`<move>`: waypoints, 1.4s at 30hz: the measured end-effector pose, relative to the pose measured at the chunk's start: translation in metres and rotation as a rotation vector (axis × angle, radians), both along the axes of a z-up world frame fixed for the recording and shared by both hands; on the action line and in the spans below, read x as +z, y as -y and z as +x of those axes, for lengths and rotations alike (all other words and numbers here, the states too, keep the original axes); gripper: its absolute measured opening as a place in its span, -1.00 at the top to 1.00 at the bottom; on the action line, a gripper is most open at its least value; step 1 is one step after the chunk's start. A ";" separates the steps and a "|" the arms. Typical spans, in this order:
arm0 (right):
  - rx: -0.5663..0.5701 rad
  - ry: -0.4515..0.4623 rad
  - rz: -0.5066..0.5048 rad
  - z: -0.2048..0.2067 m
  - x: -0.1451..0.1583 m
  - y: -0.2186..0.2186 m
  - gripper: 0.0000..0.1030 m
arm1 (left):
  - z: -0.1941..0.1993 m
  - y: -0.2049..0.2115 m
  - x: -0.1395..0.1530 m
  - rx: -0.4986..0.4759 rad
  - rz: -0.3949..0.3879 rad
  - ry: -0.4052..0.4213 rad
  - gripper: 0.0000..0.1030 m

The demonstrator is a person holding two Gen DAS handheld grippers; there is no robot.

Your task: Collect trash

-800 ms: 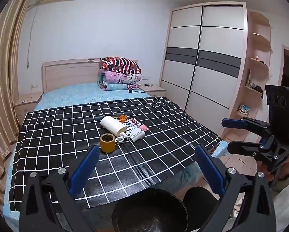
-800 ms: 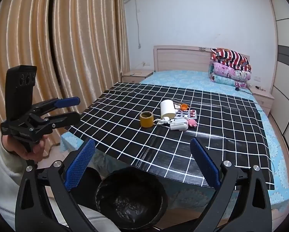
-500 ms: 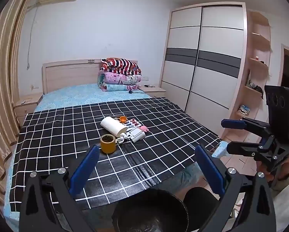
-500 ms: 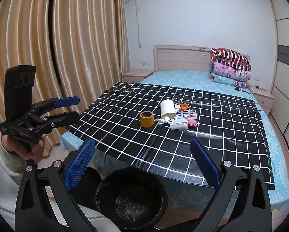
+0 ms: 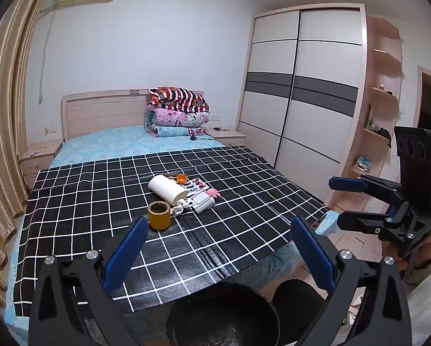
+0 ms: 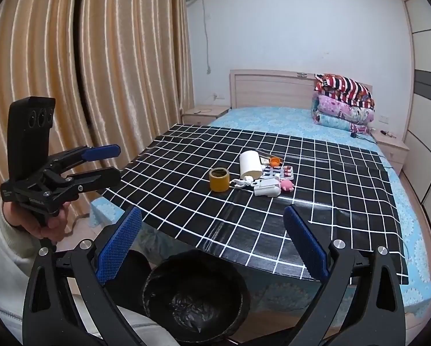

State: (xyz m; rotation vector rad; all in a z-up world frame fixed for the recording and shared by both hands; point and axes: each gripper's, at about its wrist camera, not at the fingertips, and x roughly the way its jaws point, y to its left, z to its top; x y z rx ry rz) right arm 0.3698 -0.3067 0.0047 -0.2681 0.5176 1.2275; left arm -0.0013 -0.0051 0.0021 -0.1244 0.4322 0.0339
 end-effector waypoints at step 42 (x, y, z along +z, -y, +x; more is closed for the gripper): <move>0.004 -0.008 -0.008 -0.001 0.001 -0.002 -0.94 | 0.005 0.001 0.003 -0.018 -0.002 -0.002 -0.84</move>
